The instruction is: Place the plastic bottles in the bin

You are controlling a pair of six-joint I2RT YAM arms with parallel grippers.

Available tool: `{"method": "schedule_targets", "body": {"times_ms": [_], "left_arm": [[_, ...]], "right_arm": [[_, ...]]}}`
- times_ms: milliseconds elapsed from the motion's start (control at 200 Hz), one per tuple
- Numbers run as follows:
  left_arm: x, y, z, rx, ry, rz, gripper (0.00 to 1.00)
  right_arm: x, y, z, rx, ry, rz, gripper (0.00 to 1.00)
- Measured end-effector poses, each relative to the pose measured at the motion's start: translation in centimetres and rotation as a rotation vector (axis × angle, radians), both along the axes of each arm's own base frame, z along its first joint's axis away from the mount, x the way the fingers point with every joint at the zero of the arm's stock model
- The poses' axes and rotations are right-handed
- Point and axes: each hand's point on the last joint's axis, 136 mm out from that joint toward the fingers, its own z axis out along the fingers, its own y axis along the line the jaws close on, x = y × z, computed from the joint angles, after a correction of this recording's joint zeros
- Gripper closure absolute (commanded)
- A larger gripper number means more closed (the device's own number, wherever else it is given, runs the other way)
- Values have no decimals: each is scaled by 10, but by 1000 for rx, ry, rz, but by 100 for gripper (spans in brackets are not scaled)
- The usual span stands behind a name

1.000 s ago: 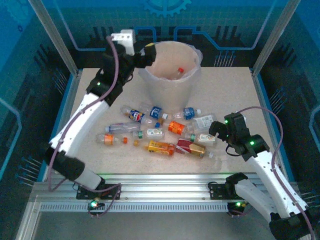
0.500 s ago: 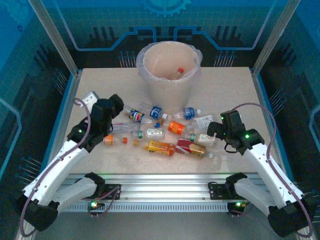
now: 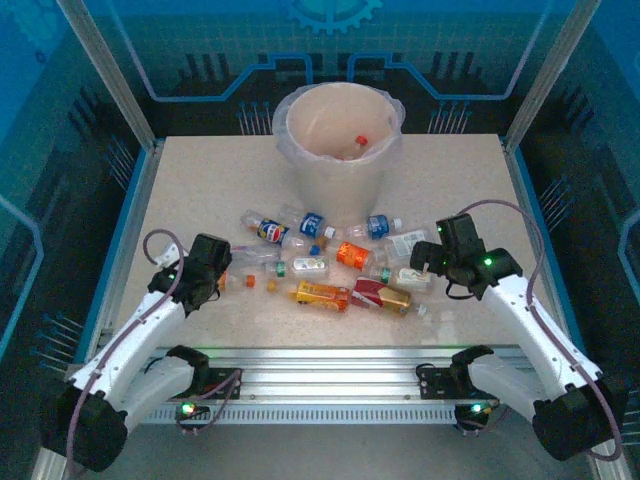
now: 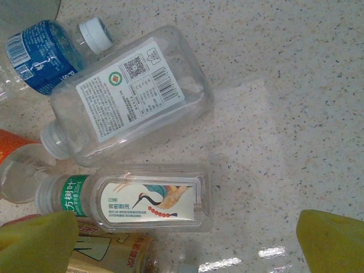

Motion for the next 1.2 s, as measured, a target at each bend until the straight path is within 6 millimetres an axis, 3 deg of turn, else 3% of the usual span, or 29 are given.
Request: {"method": "schedule_targets", "body": {"times_ms": [170,670,920,1201], "left_arm": [[-4,2,-19,-50,34,27,1],[21,-7,-49,-105,71,24,2],[16,-6,-74,-107,166,63,11],[16,-3,-87,-113,197,100,22]], "right_arm": [[1,4,-7,7,30,8,0],[3,5,-8,16,29,9,0],[3,6,-4,21,26,3,0],[9,7,4,26,10,3,0]]}}
